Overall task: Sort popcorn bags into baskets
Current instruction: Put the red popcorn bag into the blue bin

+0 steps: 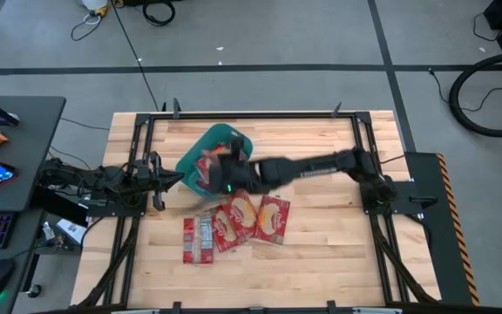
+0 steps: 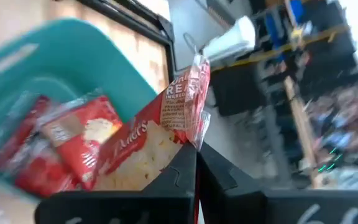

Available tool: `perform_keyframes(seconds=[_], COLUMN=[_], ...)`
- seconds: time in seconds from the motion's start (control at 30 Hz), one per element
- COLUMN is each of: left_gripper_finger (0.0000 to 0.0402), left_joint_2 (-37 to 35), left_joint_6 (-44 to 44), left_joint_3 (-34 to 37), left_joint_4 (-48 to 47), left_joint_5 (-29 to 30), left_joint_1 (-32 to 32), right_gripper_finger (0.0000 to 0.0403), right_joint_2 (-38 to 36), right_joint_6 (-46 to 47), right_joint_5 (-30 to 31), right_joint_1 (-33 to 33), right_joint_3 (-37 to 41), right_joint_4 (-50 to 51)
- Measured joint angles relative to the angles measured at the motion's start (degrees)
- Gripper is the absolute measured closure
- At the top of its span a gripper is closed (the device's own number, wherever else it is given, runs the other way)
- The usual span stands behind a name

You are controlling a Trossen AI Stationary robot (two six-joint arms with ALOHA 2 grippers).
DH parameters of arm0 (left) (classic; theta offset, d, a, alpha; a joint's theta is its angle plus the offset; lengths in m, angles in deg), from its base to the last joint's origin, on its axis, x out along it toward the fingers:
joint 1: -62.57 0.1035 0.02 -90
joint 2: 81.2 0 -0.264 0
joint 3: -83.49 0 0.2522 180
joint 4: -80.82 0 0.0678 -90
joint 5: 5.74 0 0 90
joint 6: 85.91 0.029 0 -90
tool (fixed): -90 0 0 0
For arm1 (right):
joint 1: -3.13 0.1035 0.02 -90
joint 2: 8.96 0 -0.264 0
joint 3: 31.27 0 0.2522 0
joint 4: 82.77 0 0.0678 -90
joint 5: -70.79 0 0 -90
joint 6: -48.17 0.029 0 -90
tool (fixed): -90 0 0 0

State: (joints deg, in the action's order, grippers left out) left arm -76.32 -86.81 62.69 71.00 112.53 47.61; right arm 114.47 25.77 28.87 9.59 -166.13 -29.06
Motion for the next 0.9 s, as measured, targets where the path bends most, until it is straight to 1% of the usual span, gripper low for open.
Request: perform_keyframes(seconds=[0.13, 0.2, 0.4, 0.43, 0.5, 0.7, 0.9], left_gripper_finger=[0.0383, 0.0383, 0.0383, 0.0383, 0.0383, 0.0383, 0.0383], left_joint_2=[0.00, 0.00, 0.00, 0.00, 0.00, 0.00, -0.02], left_joint_6=[0.02, 0.05, 0.08, 0.08, 0.10, 0.08, 0.10], left_joint_3=[0.00, 0.00, 0.00, 0.00, 0.00, 0.00, 0.00], left_joint_4=[0.00, 0.00, -0.02, -0.04, -0.04, -0.04, -0.04], left_joint_5=[0.00, 0.00, 0.00, 0.00, 0.00, 0.00, 0.00], left_joint_1=[0.00, 0.00, 0.00, 0.00, 0.00, 0.00, 0.00], right_gripper_finger=[0.0395, 0.0395, 0.0384, 0.0380, 0.0370, 0.0340, 0.0330], right_joint_2=[0.00, -0.02, 0.07, -0.01, 0.06, -0.02, -0.48], right_joint_6=[3.96, 5.51, 13.19, 14.36, 15.93, 16.46, 16.39], right_joint_5=[-2.91, -5.99, -27.23, -29.70, -32.77, -33.14, -32.11], right_joint_1=[-4.82, -6.40, -8.90, -9.07, -9.21, -8.08, -5.58], right_joint_3=[1.82, 3.30, 7.92, 8.87, 10.15, 10.08, 9.61], right_joint_4=[-0.04, -2.10, -9.49, -10.85, -11.43, -10.81, -10.26])
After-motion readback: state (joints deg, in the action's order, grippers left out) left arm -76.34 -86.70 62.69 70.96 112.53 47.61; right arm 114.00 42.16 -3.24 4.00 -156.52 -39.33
